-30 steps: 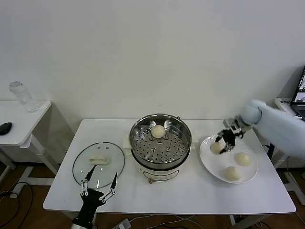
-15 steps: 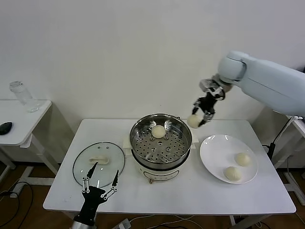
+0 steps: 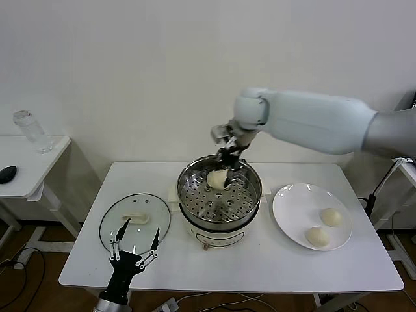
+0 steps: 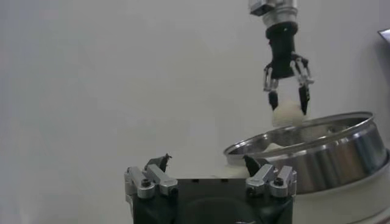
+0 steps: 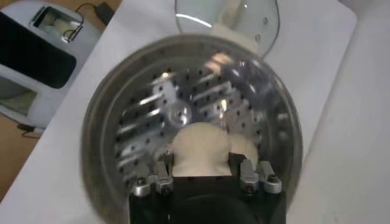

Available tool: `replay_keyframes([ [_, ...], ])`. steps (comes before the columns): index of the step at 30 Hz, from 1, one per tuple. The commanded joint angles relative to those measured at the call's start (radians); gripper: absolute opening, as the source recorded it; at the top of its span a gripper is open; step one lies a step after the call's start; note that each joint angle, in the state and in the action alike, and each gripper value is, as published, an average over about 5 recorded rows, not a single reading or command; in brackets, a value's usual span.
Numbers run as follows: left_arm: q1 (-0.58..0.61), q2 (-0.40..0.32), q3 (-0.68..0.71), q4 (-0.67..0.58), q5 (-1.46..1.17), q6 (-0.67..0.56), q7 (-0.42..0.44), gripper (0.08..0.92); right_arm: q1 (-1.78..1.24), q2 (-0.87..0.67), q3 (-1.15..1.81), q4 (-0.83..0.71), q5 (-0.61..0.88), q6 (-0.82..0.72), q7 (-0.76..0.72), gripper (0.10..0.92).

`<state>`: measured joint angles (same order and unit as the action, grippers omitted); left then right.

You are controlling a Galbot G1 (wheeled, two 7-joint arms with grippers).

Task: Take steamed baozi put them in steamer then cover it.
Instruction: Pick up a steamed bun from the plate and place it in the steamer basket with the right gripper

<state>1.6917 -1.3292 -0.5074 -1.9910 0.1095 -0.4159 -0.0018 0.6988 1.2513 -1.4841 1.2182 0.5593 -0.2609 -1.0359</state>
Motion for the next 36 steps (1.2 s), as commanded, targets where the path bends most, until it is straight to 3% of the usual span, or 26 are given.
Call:
replay_keyframes([
  [1, 0.002, 0.001, -0.005, 0.002, 0.0, -0.003, -0.001, 0.823, -0.063, 0.113, -0.037, -0.015, 0.035, -0.053, 0.106, 0.628],
  [15, 0.001, -0.001, -0.006, 0.006, 0.0, -0.007, -0.004, 0.823, -0.109, 0.109, -0.035, -0.027, 0.03, -0.048, 0.144, 0.645],
  [22, 0.001, -0.003, -0.016, 0.003, -0.001, -0.005, -0.005, 0.823, -0.085, 0.066, -0.013, 0.014, 0.015, -0.044, 0.13, 0.786],
  [28, 0.001, -0.004, -0.011, 0.003, 0.0, -0.005, -0.004, 0.823, -0.018, -0.119, 0.06, 0.128, -0.082, -0.006, 0.027, 0.822],
  [36, -0.004, -0.003, 0.004, 0.004, 0.003, -0.002, -0.005, 0.823, 0.043, -0.477, 0.204, 0.192, -0.243, 0.157, -0.229, 0.823],
])
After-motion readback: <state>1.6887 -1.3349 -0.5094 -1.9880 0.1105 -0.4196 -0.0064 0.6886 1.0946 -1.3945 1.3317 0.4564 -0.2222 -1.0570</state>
